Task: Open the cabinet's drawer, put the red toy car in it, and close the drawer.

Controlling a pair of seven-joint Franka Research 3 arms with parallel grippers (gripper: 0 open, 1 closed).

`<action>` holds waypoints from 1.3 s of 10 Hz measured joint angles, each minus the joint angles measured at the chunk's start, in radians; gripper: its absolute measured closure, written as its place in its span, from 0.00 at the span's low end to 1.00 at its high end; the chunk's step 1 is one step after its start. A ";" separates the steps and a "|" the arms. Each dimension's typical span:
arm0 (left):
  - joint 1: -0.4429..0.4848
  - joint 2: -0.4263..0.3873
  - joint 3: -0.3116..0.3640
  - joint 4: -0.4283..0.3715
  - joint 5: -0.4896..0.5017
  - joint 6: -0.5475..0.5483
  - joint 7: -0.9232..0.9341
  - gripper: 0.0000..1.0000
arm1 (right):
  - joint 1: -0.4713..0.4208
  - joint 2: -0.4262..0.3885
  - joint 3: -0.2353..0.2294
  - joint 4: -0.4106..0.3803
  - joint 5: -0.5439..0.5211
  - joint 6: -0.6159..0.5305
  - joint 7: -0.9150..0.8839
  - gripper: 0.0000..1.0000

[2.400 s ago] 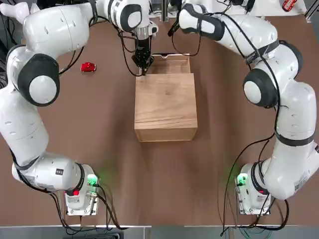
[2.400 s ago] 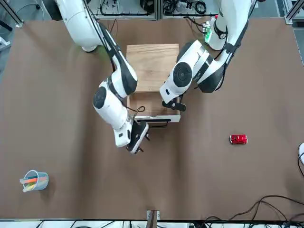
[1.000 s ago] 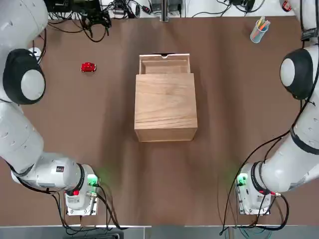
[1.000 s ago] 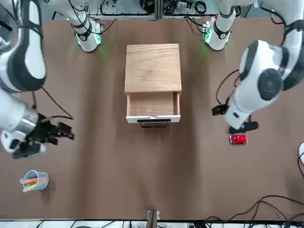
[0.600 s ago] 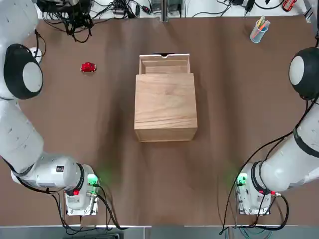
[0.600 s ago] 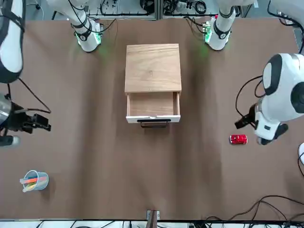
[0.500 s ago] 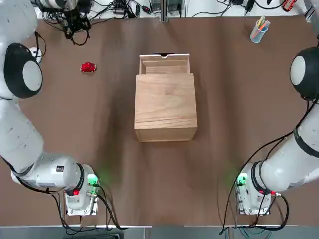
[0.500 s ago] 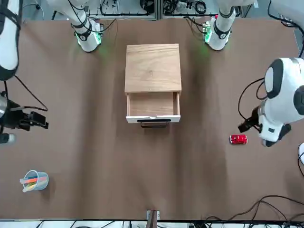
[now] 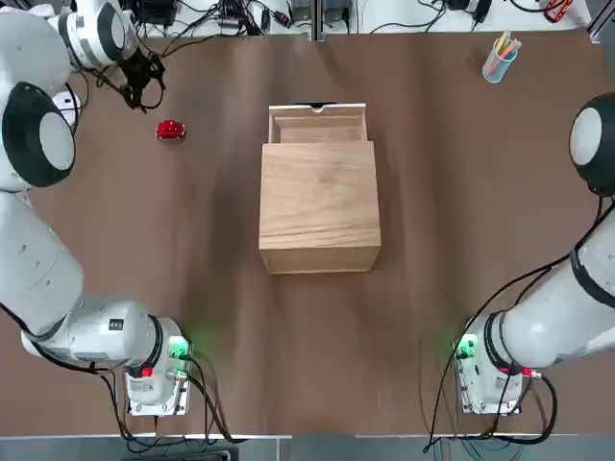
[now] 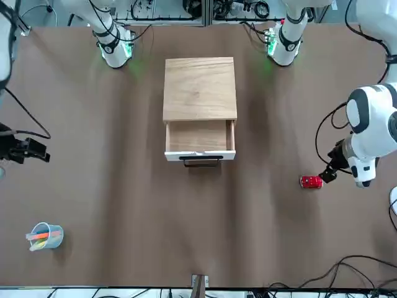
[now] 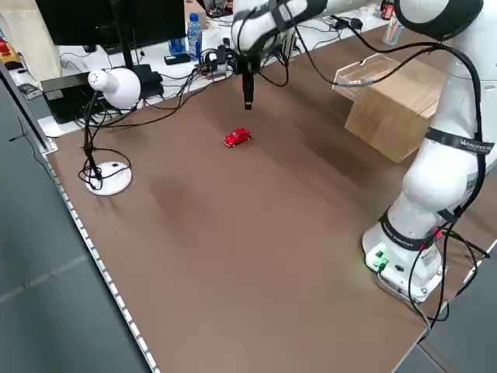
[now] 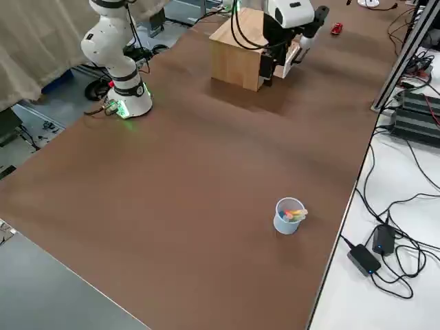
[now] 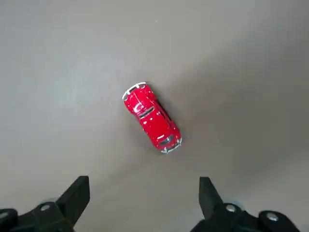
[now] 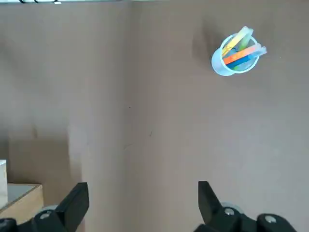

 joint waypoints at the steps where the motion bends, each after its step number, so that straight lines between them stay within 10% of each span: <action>1: 0.000 0.010 0.001 -0.026 -0.016 0.047 -0.066 0.00 | -0.108 -0.022 0.136 -0.010 -0.055 -0.005 0.002 0.00; 3: 0.001 0.053 0.006 -0.034 -0.065 0.100 -0.131 0.00 | -0.205 -0.048 0.281 -0.041 -0.098 -0.006 0.035 0.00; 13: 0.009 0.243 0.023 0.034 -0.138 0.144 -0.209 0.00 | -0.050 -0.057 0.320 -0.099 -0.016 -0.099 0.144 0.02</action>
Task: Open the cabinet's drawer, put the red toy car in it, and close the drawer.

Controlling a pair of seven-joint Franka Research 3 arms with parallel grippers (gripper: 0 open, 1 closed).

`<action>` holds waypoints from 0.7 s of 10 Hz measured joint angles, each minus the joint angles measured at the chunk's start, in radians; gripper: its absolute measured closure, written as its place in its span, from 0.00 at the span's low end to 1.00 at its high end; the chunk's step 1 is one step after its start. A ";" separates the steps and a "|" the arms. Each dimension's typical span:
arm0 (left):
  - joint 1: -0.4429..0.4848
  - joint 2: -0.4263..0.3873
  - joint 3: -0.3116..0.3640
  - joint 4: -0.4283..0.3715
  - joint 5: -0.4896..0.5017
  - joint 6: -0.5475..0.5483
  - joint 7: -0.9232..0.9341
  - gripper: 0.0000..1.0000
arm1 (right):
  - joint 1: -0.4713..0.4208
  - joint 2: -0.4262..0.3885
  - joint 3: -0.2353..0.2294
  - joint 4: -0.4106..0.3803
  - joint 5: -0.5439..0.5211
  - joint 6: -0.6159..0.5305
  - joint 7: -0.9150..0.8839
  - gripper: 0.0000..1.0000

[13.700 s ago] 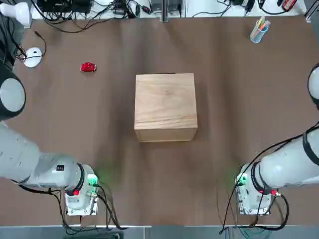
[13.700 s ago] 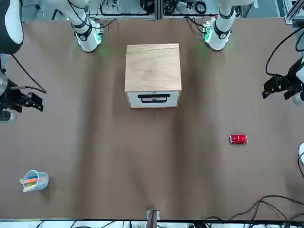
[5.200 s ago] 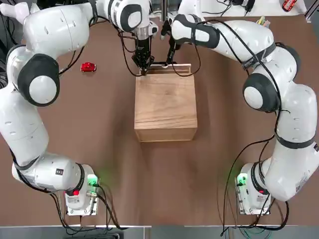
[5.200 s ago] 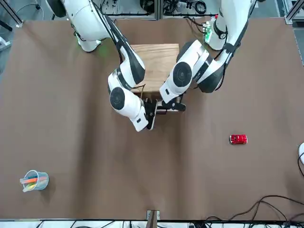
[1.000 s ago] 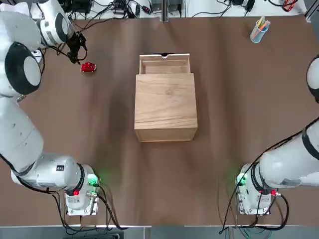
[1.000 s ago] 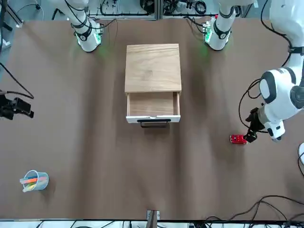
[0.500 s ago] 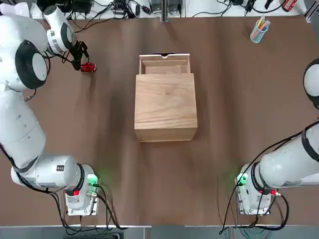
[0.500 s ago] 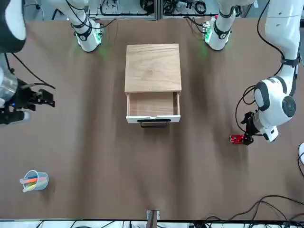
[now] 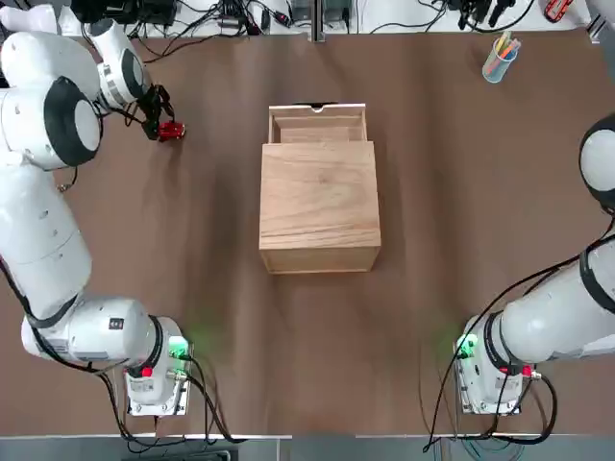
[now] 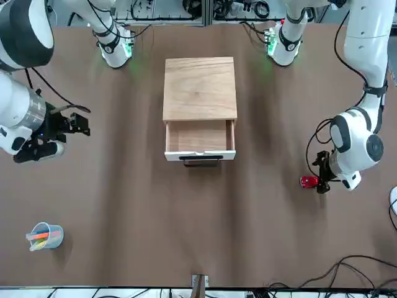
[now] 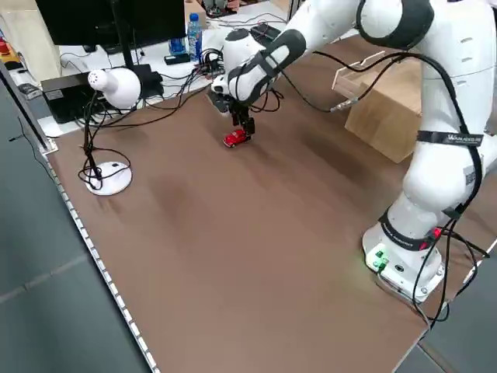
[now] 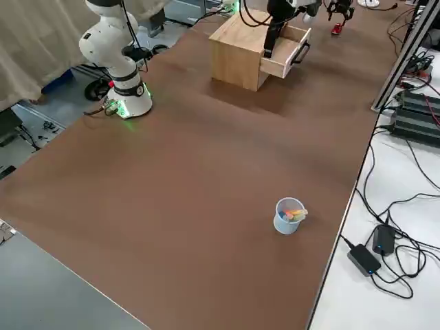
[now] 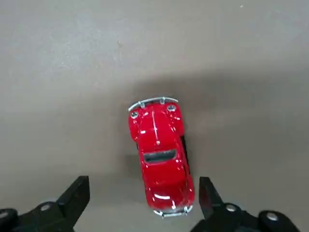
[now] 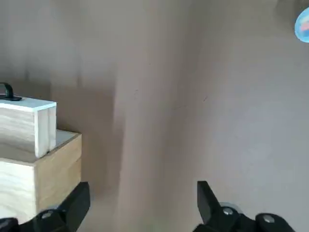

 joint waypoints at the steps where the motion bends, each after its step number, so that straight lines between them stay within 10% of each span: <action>1: 0.000 0.013 0.001 0.007 0.000 0.001 0.000 0.00 | 0.004 0.012 0.000 -0.005 0.037 0.008 0.037 0.02; 7: 0.010 0.047 0.010 0.034 0.000 0.023 0.000 0.05 | 0.152 0.158 0.005 -0.011 0.131 0.157 0.297 0.01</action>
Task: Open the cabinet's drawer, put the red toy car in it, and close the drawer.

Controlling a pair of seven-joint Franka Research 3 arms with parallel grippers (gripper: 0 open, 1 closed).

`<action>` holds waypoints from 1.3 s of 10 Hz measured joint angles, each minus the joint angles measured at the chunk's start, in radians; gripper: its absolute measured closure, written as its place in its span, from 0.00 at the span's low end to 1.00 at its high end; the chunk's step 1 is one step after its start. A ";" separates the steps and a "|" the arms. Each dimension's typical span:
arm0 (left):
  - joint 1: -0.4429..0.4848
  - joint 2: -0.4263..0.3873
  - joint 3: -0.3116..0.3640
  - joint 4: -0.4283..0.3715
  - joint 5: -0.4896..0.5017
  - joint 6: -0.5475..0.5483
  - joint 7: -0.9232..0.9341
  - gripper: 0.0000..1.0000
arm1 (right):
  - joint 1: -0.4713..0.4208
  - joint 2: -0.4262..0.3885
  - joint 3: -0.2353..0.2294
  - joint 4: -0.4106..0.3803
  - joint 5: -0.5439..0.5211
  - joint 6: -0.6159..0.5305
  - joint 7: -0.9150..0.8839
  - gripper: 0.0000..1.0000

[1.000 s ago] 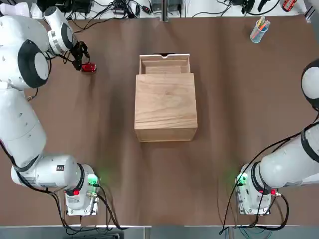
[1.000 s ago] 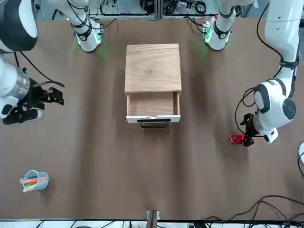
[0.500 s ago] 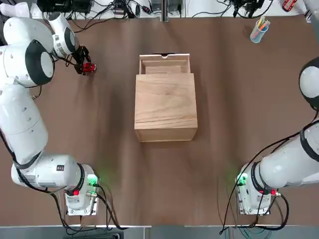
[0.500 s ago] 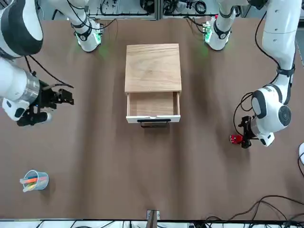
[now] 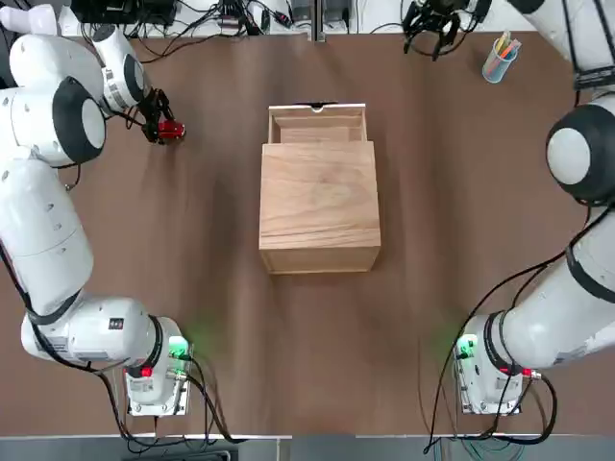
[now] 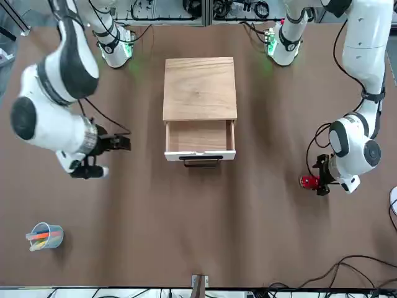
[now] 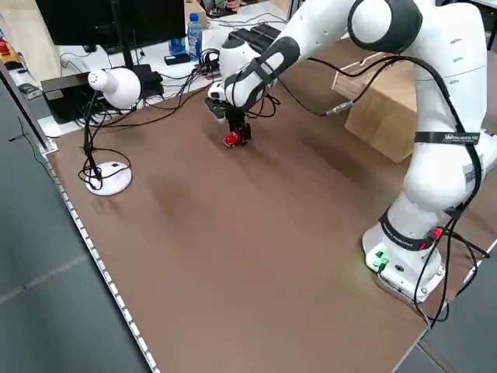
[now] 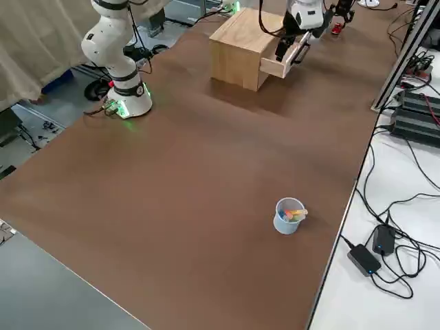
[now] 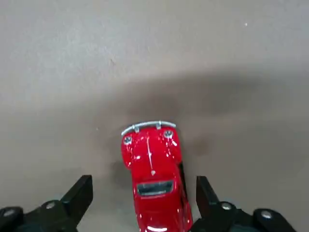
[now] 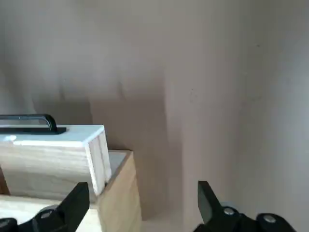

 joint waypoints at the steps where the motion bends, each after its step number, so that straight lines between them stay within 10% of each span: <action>1: 0.001 0.004 0.000 0.003 0.000 0.002 0.000 0.14 | 0.010 0.020 0.000 0.000 0.032 0.017 0.011 0.00; 4: 0.001 0.006 0.000 0.013 -0.001 0.013 0.000 0.57 | 0.011 0.045 -0.003 0.001 0.123 0.043 0.012 0.00; 9: -0.027 -0.150 -0.040 0.046 -0.003 -0.073 -0.048 0.57 | 0.013 0.059 -0.002 0.004 0.137 0.167 0.011 0.00; 13: -0.067 -0.315 -0.247 0.045 0.067 -0.194 -0.348 0.57 | 0.047 0.090 -0.001 0.003 0.137 0.288 0.014 0.02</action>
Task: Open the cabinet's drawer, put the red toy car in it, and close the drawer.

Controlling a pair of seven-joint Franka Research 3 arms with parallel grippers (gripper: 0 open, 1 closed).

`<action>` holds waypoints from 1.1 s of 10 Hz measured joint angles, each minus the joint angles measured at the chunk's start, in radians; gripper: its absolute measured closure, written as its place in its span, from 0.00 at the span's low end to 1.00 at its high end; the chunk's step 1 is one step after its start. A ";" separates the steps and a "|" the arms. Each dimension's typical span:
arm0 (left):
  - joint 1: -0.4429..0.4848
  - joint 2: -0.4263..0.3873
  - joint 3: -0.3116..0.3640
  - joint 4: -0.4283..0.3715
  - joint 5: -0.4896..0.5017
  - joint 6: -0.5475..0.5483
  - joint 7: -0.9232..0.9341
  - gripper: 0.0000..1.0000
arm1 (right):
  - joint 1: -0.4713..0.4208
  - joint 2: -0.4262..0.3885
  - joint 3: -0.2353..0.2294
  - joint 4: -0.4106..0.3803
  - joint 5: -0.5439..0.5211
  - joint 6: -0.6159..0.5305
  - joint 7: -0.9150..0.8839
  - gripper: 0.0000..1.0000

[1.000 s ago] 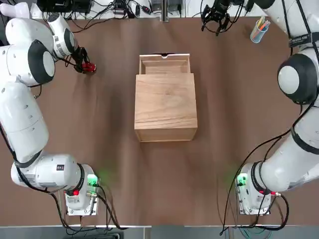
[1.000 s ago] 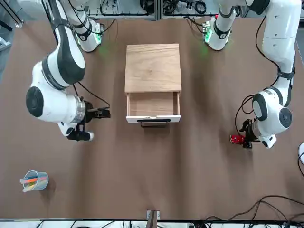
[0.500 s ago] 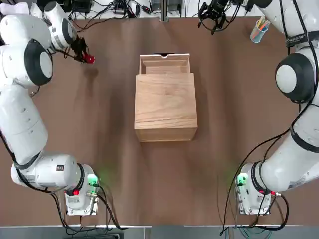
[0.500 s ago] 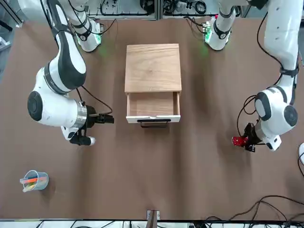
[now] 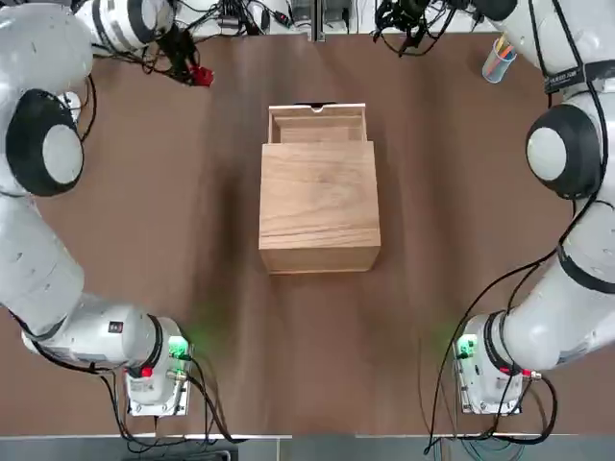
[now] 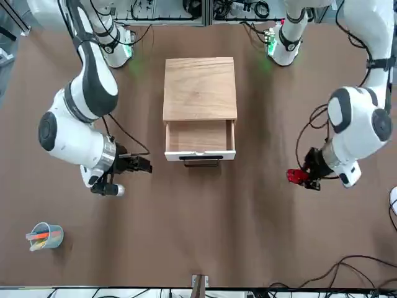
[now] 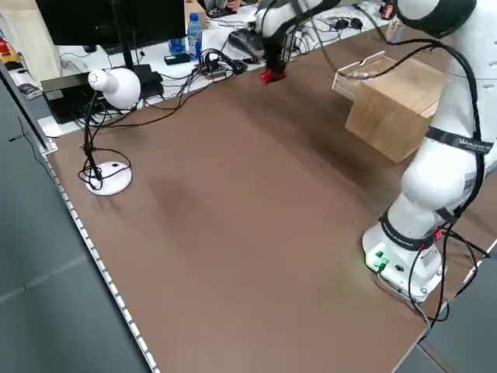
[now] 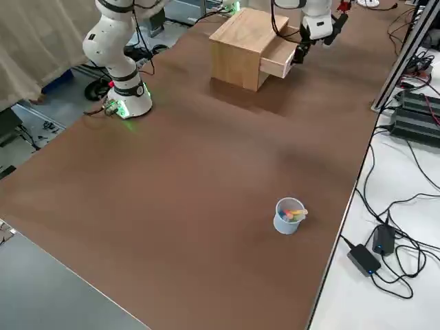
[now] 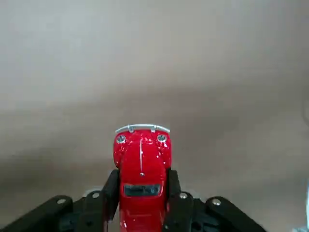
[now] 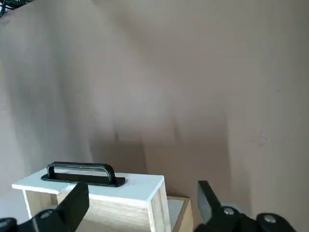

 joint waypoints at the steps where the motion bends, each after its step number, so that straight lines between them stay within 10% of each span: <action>1: -0.004 -0.011 -0.080 0.005 0.058 -0.002 -0.130 0.57 | 0.005 0.018 0.000 0.000 0.000 0.011 0.000 0.02; 5: -0.026 -0.008 -0.310 0.076 0.111 -0.037 -0.448 0.57 | 0.012 0.047 0.000 0.001 0.000 0.020 0.000 0.14; 11: -0.214 0.113 -0.362 0.194 0.168 -0.047 -0.642 0.57 | 0.043 0.077 0.001 0.001 0.013 0.039 0.017 0.25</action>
